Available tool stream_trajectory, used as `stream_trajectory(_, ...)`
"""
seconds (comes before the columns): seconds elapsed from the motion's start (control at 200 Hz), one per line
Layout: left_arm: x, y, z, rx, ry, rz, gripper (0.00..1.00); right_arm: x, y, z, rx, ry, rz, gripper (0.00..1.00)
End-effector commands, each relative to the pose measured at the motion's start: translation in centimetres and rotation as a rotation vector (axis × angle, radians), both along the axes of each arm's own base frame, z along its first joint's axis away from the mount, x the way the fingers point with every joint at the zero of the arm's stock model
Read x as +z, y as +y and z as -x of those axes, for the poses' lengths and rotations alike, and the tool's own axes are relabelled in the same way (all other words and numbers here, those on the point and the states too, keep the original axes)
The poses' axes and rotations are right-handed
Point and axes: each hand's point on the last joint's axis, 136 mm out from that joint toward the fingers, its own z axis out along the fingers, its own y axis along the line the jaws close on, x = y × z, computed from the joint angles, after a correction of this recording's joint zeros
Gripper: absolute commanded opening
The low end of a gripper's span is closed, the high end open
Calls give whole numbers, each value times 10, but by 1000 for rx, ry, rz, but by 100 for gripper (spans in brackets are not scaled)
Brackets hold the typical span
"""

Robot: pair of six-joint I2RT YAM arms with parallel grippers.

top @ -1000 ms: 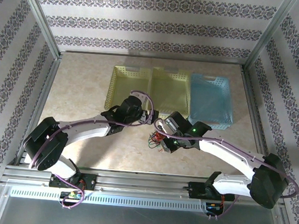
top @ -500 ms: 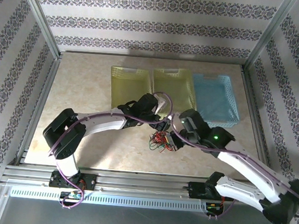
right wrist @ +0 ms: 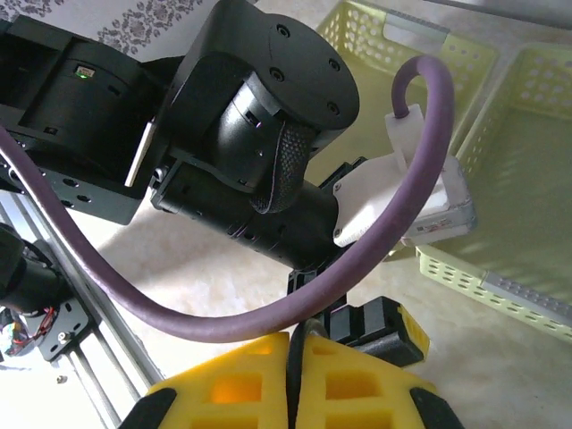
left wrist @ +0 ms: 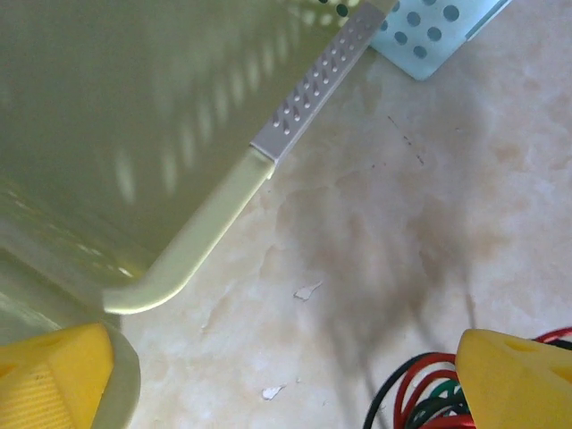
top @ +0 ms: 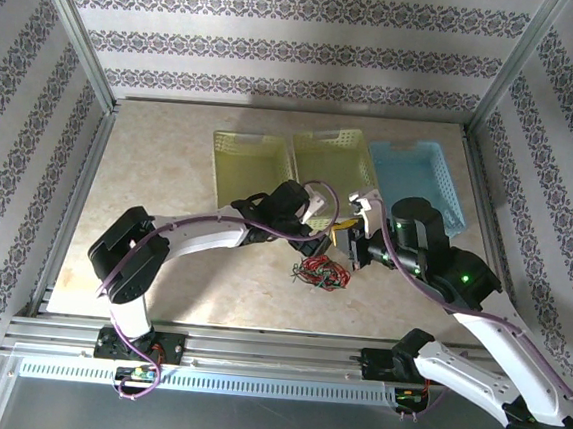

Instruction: Untangle the cables

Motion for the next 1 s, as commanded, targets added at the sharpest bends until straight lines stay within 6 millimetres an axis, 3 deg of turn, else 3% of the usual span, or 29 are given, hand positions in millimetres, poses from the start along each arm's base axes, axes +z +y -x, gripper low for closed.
stream_trajectory(0.0, -13, 22, 23, -18, 23, -117, 99, 32, 5, -8, -13, -79, -90, 0)
stream_trajectory(0.27, 26, 48, 38, -26, -103, -71, 99, 61, 1, -19, -59, -150, -164, 0)
stream_trajectory(0.38, 40, 53, 59, -83, -106, -3, 99, 66, 1, -24, -85, -147, -201, 0)
stream_trajectory(0.545, 56, 41, 92, -180, -23, 121, 99, 67, 3, -31, -109, -126, -228, 0)
stream_trajectory(0.74, 47, 7, 87, -230, -49, 116, 99, 54, 1, -45, -206, -69, -274, 0)
stream_trajectory(0.855, 33, -14, 80, -261, -50, 110, 99, 51, 4, -48, -227, -35, -317, 0)
stream_trajectory(0.995, 15, -28, 66, -247, -68, 106, 99, 52, 7, -47, -230, -17, -368, 0)
